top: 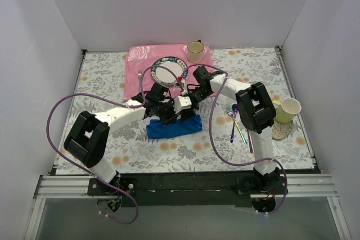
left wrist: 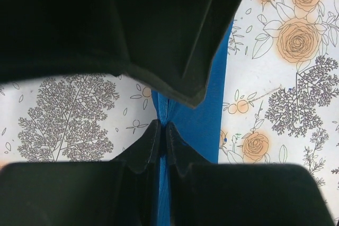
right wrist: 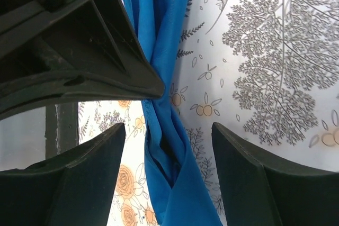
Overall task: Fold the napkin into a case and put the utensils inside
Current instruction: Pass from the left arm to the right
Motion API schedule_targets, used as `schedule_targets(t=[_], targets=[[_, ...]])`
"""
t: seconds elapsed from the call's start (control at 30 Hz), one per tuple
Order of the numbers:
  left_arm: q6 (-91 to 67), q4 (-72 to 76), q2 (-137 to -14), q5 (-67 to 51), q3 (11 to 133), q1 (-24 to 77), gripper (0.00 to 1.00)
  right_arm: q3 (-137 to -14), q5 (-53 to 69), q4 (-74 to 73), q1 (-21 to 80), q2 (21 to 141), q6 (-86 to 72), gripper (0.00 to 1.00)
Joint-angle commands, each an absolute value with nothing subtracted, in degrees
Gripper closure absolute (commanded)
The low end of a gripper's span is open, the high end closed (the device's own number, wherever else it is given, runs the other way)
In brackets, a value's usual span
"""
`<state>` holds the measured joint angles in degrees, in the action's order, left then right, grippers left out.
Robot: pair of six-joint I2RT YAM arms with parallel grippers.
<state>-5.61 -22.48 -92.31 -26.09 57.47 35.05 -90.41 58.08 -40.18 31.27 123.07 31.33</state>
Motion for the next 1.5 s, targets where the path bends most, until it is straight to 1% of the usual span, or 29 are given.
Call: schedule_targets(t=[0.0,0.1,0.17,0.2,0.3,0.47,0.63,0.7,0.77,0.8,0.9,1.1,1.13,1.17,1.2,1.23,1.27,1.37,1.47], targets=[[-4.39,-21.09,-88.33,-26.46,57.22,35.51,1.0,-93.07,60.38,-40.69,32.08,123.57,32.08,0.28],[-4.22,-21.09,-88.33,-26.63,57.13,35.77,1.0,-93.16,59.94,-40.69,32.52,123.75,32.26,0.3],[-4.31,-21.09,-88.42,-26.54,57.22,35.86,1.0,-93.34,59.68,-40.61,32.96,124.01,32.34,0.34],[-4.31,-21.09,-88.42,-26.54,57.22,35.86,1.0,-93.34,59.68,-40.52,32.87,124.01,32.34,0.39],[-4.22,-21.09,-88.5,-26.37,57.22,35.95,1.0,-93.34,59.24,-40.34,33.05,124.1,32.17,0.46],[-4.48,-20.92,-88.33,-26.28,57.04,35.95,1.0,-93.43,58.71,-40.69,33.05,124.37,32.34,0.49],[-4.75,-20.83,-88.42,-26.37,57.04,35.95,1.0,-92.82,58.71,-41.13,33.66,124.36,32.69,0.57],[-4.66,-20.83,-88.5,-26.28,57.04,35.95,1.0,-92.64,58.45,-41.4,33.75,124.37,33.13,0.61],[-4.75,-20.74,-88.5,-26.28,57.04,35.95,1.0,-92.55,58.18,-41.4,33.75,124.28,33.13,0.67],[-4.83,-20.74,-88.51,-26.28,57.04,35.95,1.0,-92.64,58.01,-41.4,33.84,124.28,33.22,0.77],[-5.01,-20.83,-88.51,-26.37,57.13,36.03,1.0,-92.99,57.13,-41.48,33.75,124.28,32.87,0.99],[-5.54,-20.92,-88.24,-26.1,57.3,35.95,1.0,-92.38,56.08,-41.05,33.75,123.14,32.52,0.99],[-6.06,-21.0,-88.16,-26.1,57.39,35.95,0.98,-92.03,55.64,-40.78,33.75,122.87,32.35,0.99],[-6.06,-21.27,-87.98,-26.02,57.48,35.95,0.93,-91.76,55.37,-40.52,33.75,122.18,32.17,0.99],[-6.24,-21.62,-87.8,-26.1,57.57,35.95,0.85,-91.15,55.2,-40.17,33.75,121.73,32.08,0.99],[-6.68,-21.8,-87.37,-25.93,57.83,35.86,0.81,-90.88,54.85,-39.82,33.75,121.03,31.99,0.99],[-7.55,-21.88,-87.1,-25.67,57.92,35.86,0.79,-90.44,54.5,-39.55,33.75,120.59,31.64,0.99],[-9.74,-23.03,-85.61,-26.01,58.88,35.42,0.7,-88.86,53.44,-38.67,33.75,119.27,31.55,0.99],[-11.33,-24.34,-83.42,-26.37,59.5,34.98,0.66,-87.72,52.74,-38.23,33.49,118.48,31.38,0.99]])
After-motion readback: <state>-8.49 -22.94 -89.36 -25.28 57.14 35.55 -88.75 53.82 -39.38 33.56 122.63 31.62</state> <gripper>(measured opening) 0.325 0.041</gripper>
